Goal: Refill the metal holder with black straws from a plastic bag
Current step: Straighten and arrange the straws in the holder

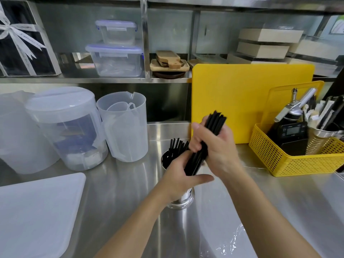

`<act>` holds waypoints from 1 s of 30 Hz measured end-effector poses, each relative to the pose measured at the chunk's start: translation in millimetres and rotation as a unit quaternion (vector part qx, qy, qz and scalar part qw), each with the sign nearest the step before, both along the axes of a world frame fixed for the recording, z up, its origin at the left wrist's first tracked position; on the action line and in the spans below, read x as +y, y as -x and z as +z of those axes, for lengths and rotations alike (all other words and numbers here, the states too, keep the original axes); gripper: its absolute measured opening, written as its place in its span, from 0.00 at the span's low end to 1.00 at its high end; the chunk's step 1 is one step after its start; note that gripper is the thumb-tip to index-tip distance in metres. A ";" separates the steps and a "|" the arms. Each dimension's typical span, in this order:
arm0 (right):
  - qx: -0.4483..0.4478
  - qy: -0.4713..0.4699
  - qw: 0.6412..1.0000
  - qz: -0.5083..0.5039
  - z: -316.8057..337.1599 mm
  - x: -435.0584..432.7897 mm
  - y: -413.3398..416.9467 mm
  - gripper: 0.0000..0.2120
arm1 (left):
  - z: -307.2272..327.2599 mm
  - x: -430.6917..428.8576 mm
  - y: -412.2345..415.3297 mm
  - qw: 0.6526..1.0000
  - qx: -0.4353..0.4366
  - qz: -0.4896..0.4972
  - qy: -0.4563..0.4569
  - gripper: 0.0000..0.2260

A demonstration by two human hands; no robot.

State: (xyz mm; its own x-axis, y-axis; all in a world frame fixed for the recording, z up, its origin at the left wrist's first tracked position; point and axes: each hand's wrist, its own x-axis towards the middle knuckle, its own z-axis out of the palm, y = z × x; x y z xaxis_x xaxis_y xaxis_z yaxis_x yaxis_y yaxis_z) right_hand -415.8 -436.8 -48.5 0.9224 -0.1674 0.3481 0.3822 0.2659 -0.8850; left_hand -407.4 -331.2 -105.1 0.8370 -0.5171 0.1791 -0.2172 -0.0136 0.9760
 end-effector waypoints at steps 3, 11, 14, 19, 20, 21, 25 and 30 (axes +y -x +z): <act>-0.046 -0.006 0.997 -0.066 16.6 -9.3 -7.6 0.12 | -2.4 17.8 -12.2 0.983 0.014 0.132 0.126 0.15; 0.029 0.094 0.980 -0.171 -36.6 0.4 -36.3 0.09 | -35.4 49.5 -42.9 0.871 0.178 0.386 0.247 0.11; 0.087 0.142 0.972 -0.165 -63.9 6.5 -41.8 0.08 | -46.8 50.8 -41.0 0.869 0.200 0.389 0.231 0.11; 0.132 0.151 0.970 -0.139 -84.5 4.4 -42.8 0.08 | -55.3 53.4 -42.8 0.870 0.220 0.381 0.221 0.12; 0.126 0.151 0.970 -0.141 -85.3 3.8 -41.5 0.08 | -56.3 53.4 -43.3 0.872 0.220 0.379 0.220 0.12; 0.118 0.143 0.973 -0.140 -85.3 3.6 -40.3 0.08 | -57.1 53.4 -43.8 0.873 0.220 0.376 0.219 0.12; 0.067 0.078 0.985 -0.137 -83.8 1.1 -38.6 0.12 | -58.9 53.2 -47.5 0.879 0.209 0.370 0.218 0.11; -0.008 0.028 0.983 -0.182 -74.0 -3.5 -36.0 0.10 | -52.6 51.2 -51.7 0.900 0.169 0.360 0.180 0.08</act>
